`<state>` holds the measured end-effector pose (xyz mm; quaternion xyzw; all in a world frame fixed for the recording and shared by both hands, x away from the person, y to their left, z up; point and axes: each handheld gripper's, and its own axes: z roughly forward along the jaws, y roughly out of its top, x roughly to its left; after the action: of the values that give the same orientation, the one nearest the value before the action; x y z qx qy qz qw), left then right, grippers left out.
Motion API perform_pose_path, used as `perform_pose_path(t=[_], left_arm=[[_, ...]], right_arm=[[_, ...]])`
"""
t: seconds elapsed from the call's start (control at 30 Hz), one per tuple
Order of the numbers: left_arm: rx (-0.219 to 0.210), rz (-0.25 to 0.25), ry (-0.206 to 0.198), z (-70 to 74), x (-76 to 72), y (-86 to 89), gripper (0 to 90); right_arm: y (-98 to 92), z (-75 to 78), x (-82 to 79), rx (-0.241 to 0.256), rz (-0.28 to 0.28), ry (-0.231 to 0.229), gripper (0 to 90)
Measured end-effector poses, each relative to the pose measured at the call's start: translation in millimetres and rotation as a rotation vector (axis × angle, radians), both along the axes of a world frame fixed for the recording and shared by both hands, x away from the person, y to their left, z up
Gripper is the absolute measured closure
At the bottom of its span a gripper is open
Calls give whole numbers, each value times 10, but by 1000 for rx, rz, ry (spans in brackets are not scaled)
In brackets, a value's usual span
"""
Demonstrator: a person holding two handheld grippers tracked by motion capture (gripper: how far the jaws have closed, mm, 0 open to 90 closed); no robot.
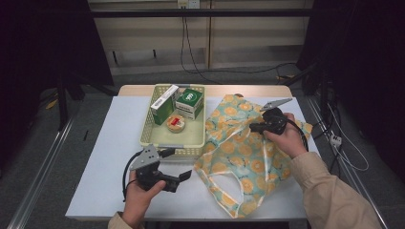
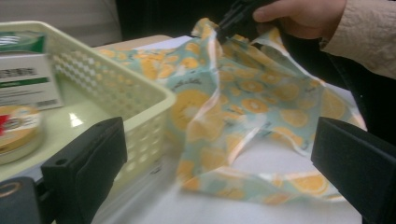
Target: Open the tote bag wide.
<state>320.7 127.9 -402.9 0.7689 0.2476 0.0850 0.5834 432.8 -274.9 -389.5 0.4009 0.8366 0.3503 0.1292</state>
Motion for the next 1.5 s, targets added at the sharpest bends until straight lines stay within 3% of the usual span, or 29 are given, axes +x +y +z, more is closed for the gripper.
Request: perform_pose_path(t=[0.23, 0.53, 0.57, 0.67, 0.7, 0.83, 0.93, 1.0, 1.13, 1.2, 1.3, 1.5], left_arm=[[21, -68, 3, 0, 10, -431, 64], [17, -106, 16, -37, 42, -673, 225], [7, -115, 23, -38, 41, -699, 397], [32, -143, 9, -23, 25, -792, 513], [63, -162, 6, -35, 17, -855, 564], [91, -163, 23, -101, 40, -927, 656], [117, -151, 50, -186, 79, -953, 707], [150, -136, 62, -254, 107, -977, 809], [204, -63, 97, -400, 199, -997, 885], [203, 16, 119, -478, 268, -970, 900], [187, 71, 122, -487, 295, -932, 900], [163, 101, 93, -386, 288, -939, 900]], right_arm=[[-24, 94, 5, 3, -6, -12, 887], [-30, 211, 6, -6, -5, -22, 888], [-30, 226, 11, -11, -5, -22, 888], [-34, 235, 19, -13, -8, -20, 888], [-32, 236, 26, -14, -9, -18, 888], [-23, 220, 33, -15, -11, -6, 888], [-21, 221, 34, -17, -11, -4, 888], [-28, 233, 37, -16, -10, -5, 889], [-50, 275, 36, -19, -13, -8, 889], [-71, 304, 29, -20, -11, -13, 889], [-111, 356, 8, -27, -16, -14, 889], [-236, 503, -21, -37, -34, -32, 889]])
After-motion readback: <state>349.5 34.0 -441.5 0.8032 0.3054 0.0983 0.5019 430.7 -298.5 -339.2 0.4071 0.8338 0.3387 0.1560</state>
